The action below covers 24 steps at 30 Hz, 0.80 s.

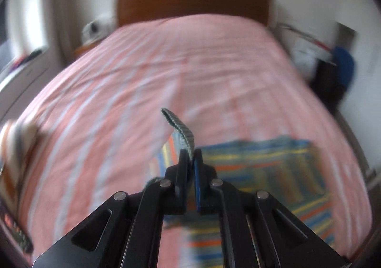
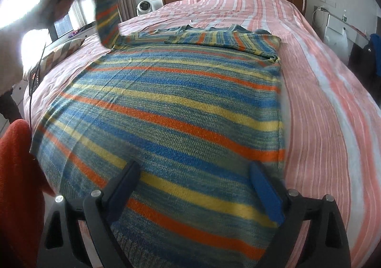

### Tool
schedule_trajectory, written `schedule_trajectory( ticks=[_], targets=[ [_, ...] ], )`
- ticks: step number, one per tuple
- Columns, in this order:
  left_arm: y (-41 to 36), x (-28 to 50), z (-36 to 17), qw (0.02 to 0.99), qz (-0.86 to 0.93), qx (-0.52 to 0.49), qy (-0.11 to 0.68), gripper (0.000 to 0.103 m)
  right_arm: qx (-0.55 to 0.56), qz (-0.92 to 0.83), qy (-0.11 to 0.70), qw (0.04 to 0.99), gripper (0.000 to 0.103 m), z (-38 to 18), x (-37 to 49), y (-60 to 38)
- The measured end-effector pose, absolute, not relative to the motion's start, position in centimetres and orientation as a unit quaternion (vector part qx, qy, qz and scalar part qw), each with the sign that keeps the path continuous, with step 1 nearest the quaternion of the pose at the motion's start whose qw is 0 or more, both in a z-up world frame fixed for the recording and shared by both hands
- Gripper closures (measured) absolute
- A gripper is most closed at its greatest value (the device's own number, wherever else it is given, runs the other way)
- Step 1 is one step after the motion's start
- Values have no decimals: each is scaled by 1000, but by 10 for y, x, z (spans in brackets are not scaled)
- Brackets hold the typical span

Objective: Fold small clothes
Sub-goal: 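Fold the grasped side edge over the sweater body with the left gripper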

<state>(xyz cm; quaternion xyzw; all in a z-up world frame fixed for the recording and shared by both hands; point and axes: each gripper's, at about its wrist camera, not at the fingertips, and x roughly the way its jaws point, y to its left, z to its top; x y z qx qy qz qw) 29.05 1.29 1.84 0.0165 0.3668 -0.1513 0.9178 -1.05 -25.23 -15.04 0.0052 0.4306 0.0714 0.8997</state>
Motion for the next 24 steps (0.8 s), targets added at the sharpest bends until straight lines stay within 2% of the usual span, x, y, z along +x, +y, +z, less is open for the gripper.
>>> schedule_trajectory(
  ticks=[4, 5, 6, 7, 8, 12, 17, 19, 23, 24],
  targets=[
    [-79, 278, 2, 905, -211, 49, 367, 96, 2, 74, 430, 900, 10, -150, -12, -252],
    [-102, 276, -14, 895, -226, 55, 380, 79, 2, 74, 430, 900, 10, -151, -13, -252],
    [-114, 277, -27, 884, -236, 60, 400, 40, 1, 74, 430, 900, 10, -151, -13, -252],
    [-127, 284, -46, 868, -237, 66, 432, 24, 0, 74, 430, 900, 10, -151, -14, -251],
    [-130, 282, -52, 869, -232, 64, 433, 19, -1, 74, 430, 900, 10, -151, -15, -251],
    [-98, 291, -67, 873, -211, 40, 437, 19, -1, 79, 430, 899, 10, -151, -21, -251],
    [-10, 313, -77, 879, -132, 6, 459, 19, 1, 85, 432, 898, 9, -152, -18, -253],
    [19, 324, -94, 865, -123, -16, 486, 21, -1, 84, 433, 898, 9, -152, -17, -252],
    [30, 331, -131, 820, -164, -74, 543, 22, -3, 82, 433, 898, 8, -153, -16, -252],
    [28, 330, -138, 814, -169, -81, 550, 36, -4, 80, 433, 898, 7, -153, -16, -251]
  ],
)
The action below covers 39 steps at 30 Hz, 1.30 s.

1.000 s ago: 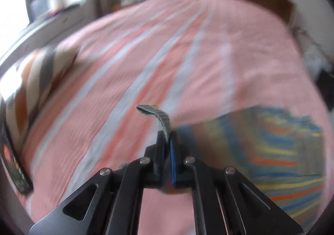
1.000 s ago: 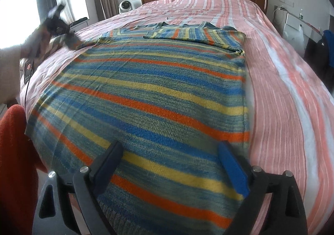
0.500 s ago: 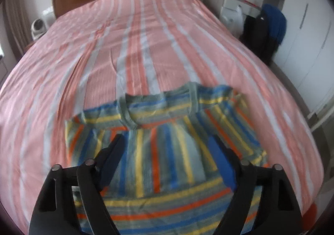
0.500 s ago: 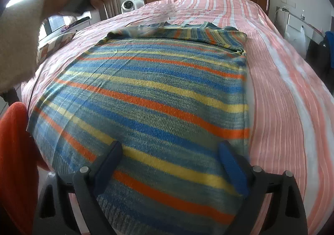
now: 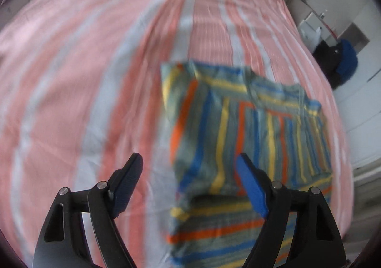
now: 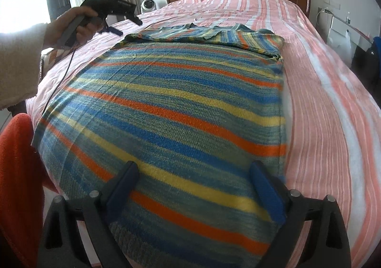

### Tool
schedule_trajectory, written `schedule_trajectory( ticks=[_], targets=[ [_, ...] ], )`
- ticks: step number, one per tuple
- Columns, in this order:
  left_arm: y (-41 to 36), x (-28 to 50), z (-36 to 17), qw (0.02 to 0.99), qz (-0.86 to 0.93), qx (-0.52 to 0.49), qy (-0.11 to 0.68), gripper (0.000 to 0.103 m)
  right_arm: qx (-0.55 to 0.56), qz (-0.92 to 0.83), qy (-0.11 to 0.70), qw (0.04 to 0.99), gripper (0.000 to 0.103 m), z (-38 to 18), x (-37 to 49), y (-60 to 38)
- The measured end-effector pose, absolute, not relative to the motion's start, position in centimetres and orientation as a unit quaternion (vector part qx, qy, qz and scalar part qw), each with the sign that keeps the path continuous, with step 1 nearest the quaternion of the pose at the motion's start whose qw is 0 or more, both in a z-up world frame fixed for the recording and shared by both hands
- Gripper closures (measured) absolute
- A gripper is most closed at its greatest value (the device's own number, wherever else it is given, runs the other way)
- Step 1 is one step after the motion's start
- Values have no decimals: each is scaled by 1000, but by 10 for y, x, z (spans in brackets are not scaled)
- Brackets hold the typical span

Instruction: Fold small clothes

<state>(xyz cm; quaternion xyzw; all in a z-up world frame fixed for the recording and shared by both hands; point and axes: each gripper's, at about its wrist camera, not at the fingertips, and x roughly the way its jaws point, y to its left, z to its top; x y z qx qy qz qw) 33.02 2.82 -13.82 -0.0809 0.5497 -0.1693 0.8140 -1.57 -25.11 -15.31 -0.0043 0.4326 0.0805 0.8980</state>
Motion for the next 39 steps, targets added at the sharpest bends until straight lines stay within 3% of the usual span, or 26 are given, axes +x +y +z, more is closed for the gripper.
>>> schedule_trajectory(
  ticks=[1, 2, 3, 7, 10, 12, 14, 17, 22, 31, 39],
  targets=[
    [24, 328, -146, 809, -176, -82, 555, 60, -5, 79, 433, 898, 7, -153, -16, -251],
    [20, 326, -152, 809, -164, -64, 561, 92, -7, 77, 433, 898, 7, -153, -15, -250],
    [20, 323, -153, 817, -144, -51, 556, 96, -8, 76, 433, 898, 7, -153, -15, -249],
    [35, 311, -158, 835, -114, -79, 532, 95, -9, 77, 432, 898, 7, -154, -14, -250],
    [34, 306, -155, 839, -106, -64, 530, 82, -11, 78, 432, 899, 6, -155, -14, -250],
    [37, 297, -145, 848, -90, -59, 519, 33, -12, 77, 431, 899, 6, -155, -14, -250],
    [38, 285, -135, 866, -88, -43, 490, 16, -11, 81, 432, 898, 6, -155, -14, -251],
    [39, 287, -158, 855, -42, 28, 516, 12, -10, 83, 431, 898, 6, -155, -14, -251],
    [62, 256, -150, 866, -46, 3, 498, 13, -8, 82, 432, 898, 7, -149, -14, -252],
    [123, 146, -121, 904, -50, -27, 424, 7, 0, -43, 314, 948, 6, -85, -30, -307],
    [157, 149, -171, 902, 0, -38, 430, 5, 58, -147, 332, 930, 6, -104, -21, -372]
  ],
)
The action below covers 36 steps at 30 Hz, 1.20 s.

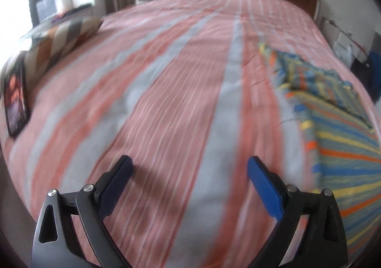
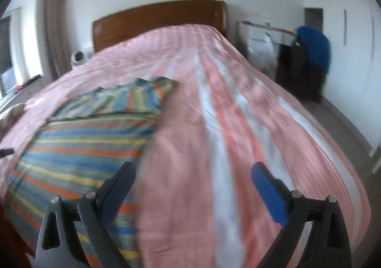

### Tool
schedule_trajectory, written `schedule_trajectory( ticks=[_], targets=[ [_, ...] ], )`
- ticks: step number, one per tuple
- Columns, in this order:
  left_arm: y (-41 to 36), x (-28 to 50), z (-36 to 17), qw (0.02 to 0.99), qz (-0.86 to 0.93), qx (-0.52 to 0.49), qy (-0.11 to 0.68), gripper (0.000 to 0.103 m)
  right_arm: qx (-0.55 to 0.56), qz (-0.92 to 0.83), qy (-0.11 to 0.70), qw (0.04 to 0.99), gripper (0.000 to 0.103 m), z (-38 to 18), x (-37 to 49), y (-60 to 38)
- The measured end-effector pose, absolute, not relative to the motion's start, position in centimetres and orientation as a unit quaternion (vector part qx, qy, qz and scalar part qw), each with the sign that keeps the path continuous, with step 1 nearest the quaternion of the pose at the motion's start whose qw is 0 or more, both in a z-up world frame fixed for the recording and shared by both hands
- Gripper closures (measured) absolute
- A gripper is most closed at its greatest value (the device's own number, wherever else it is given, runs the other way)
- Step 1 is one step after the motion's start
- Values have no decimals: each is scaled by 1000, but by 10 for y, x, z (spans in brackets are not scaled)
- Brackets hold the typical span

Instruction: Fold small clothes

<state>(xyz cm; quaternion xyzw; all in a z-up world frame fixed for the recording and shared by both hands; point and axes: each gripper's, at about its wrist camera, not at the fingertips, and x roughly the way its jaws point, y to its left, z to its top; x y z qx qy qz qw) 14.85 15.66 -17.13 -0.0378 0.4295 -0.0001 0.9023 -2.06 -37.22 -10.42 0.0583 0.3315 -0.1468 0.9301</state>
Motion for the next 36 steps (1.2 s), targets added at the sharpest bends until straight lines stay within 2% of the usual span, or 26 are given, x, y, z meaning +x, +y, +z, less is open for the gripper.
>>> schedule_trajectory(
  ticks=[3, 7, 14, 36],
  targets=[
    [151, 148, -178, 909, 0, -25, 416, 1, 59, -156, 350, 922, 6, -120, -25, -380],
    [149, 149, -181, 911, 3, -18, 412, 0, 73, -151, 400, 901, 4, -156, -20, -390],
    [145, 146, -186, 915, 15, -6, 404, 0, 90, -144, 374, 912, 1, -165, -25, -394],
    [143, 143, -185, 915, 29, 0, 401, 0, 80, -149, 368, 914, 0, -165, -26, -392]
  ],
)
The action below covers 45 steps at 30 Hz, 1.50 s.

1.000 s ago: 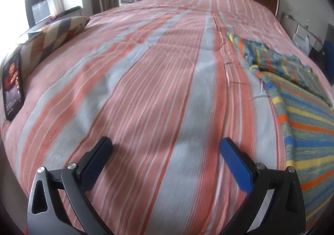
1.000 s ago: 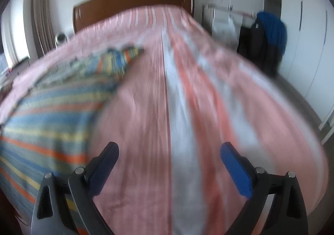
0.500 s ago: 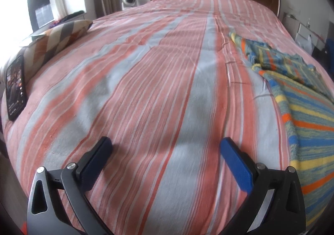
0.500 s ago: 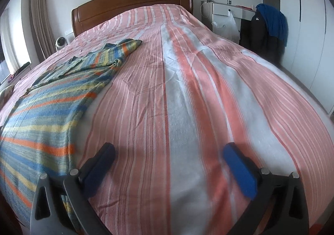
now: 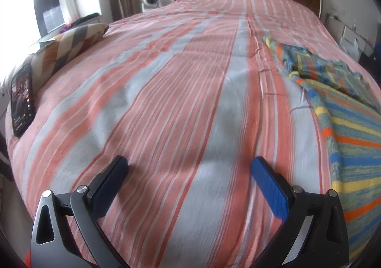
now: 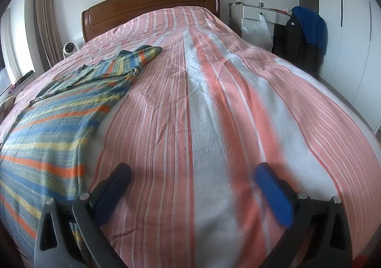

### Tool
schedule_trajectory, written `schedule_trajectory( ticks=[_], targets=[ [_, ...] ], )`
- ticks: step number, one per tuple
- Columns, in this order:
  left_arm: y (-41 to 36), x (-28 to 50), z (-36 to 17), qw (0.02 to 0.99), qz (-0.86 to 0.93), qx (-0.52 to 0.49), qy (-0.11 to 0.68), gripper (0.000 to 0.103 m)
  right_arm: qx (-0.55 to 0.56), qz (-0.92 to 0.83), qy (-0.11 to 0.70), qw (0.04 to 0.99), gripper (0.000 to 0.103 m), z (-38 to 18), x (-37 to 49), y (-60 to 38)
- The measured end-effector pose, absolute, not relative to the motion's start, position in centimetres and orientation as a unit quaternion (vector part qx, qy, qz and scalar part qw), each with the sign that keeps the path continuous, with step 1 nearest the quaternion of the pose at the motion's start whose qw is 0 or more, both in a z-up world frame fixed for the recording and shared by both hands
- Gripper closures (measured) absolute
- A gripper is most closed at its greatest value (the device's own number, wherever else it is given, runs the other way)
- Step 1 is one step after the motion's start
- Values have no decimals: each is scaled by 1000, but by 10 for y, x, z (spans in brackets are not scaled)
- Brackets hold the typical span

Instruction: Fold small clothes

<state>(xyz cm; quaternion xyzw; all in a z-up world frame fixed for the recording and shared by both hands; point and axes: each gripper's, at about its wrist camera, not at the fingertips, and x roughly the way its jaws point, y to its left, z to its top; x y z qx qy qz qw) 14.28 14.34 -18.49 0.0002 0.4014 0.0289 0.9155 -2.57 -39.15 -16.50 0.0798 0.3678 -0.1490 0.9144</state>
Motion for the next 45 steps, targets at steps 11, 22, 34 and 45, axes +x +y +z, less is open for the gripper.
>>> schedule_trajectory(
  ticks=[11, 22, 34, 45],
  targets=[
    [142, 143, -186, 917, 32, 4, 399, 0, 76, -151, 363, 916, 0, -163, -27, -391],
    [141, 138, -186, 914, 48, 2, 402, 0, 75, -152, 363, 916, 0, -164, -27, -391],
    [139, 139, -187, 917, 53, 8, 395, 0, 74, -152, 363, 916, 0, -164, -27, -391],
    [139, 137, -188, 918, 53, 8, 394, 0, 74, -152, 362, 917, 0, -164, -27, -391]
  ],
)
